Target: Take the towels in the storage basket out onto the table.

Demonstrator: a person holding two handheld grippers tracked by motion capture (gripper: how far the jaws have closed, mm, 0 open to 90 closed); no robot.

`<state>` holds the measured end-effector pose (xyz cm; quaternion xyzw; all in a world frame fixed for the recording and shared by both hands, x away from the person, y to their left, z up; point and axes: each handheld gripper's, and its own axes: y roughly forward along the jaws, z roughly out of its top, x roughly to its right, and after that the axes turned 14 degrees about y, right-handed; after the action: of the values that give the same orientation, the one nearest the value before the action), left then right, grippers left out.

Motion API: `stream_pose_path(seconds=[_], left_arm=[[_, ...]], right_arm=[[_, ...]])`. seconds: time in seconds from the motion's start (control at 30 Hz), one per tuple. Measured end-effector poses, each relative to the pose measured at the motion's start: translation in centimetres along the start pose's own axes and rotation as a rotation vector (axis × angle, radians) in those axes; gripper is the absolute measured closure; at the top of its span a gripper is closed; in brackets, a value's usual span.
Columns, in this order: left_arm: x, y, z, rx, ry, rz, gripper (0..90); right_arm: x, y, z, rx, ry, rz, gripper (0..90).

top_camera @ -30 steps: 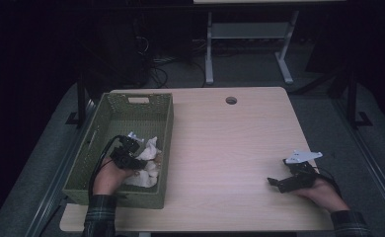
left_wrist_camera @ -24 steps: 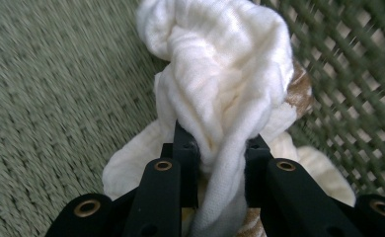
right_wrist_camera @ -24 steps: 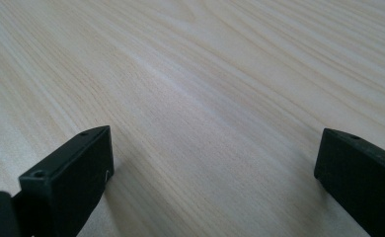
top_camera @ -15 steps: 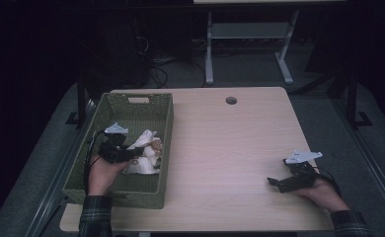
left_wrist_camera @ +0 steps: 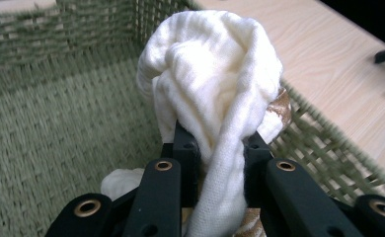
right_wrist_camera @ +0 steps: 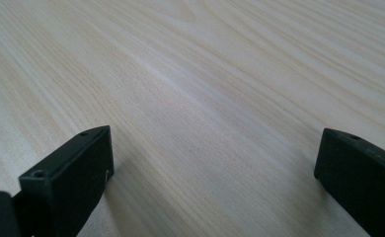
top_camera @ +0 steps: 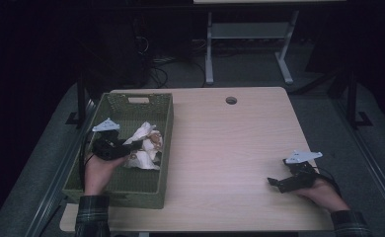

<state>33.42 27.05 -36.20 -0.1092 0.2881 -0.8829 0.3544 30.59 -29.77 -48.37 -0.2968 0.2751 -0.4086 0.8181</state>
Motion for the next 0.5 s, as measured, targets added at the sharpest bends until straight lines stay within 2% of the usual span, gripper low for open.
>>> stream_pose_path(seconds=[0.3, 0.37, 0.5], left_arm=[[0.2, -1.4, 1.3, 0.074, 0.016, 0.020, 75.1], [0.5, -1.9, 1.9, 0.106, 0.020, 0.026, 75.2], [0.8, -2.3, 2.6, 0.128, 0.032, 0.024, 75.4]], right_arm=[[0.0, 0.0, 0.0, -0.001, 0.000, 0.000, 1.1], [0.0, 0.0, 0.0, -0.002, -0.001, 0.000, 1.1], [0.0, 0.0, 0.0, -0.002, 0.000, 0.001, 1.1]])
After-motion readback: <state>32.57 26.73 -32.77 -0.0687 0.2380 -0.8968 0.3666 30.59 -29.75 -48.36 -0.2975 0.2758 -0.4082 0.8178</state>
